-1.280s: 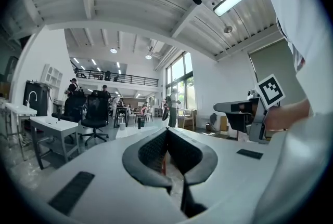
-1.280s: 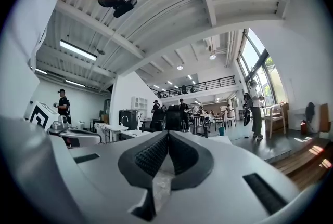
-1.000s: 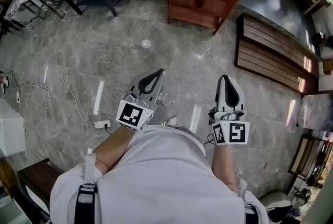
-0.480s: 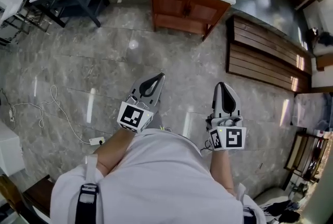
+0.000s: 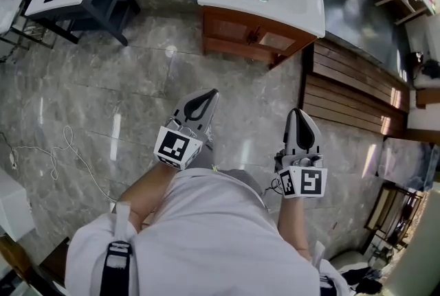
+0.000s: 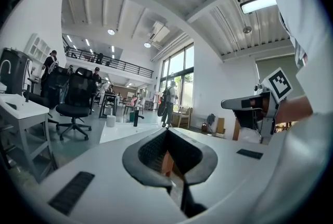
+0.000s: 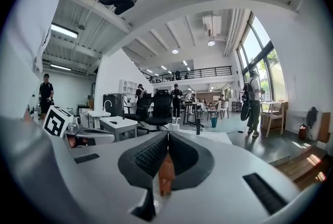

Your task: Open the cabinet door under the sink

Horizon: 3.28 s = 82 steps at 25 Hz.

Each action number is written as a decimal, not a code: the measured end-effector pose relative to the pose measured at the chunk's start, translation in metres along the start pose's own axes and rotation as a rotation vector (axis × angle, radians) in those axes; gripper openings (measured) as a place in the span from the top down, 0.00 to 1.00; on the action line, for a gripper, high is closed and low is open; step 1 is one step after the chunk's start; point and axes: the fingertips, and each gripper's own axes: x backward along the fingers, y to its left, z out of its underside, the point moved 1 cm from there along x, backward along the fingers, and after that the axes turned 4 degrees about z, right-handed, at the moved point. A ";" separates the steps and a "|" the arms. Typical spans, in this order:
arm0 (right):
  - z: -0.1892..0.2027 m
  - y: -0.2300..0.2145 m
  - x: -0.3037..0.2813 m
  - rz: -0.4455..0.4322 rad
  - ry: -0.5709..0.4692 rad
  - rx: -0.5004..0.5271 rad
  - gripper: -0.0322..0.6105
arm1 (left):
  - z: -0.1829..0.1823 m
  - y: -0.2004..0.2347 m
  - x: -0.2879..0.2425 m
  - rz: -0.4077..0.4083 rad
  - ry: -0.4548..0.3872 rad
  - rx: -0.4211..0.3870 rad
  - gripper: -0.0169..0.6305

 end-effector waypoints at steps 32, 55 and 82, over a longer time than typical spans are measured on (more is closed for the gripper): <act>0.058 -0.127 -0.204 -0.207 0.077 0.005 0.90 | 0.033 0.079 -0.203 -0.166 0.007 -0.032 0.95; 0.349 -0.147 -0.321 -0.260 0.121 0.029 0.90 | 0.354 0.153 -0.354 -0.090 0.121 -0.003 0.88; 0.499 -0.179 -0.379 -0.225 0.046 0.037 0.90 | 0.513 0.218 -0.471 -0.130 0.072 -0.009 0.77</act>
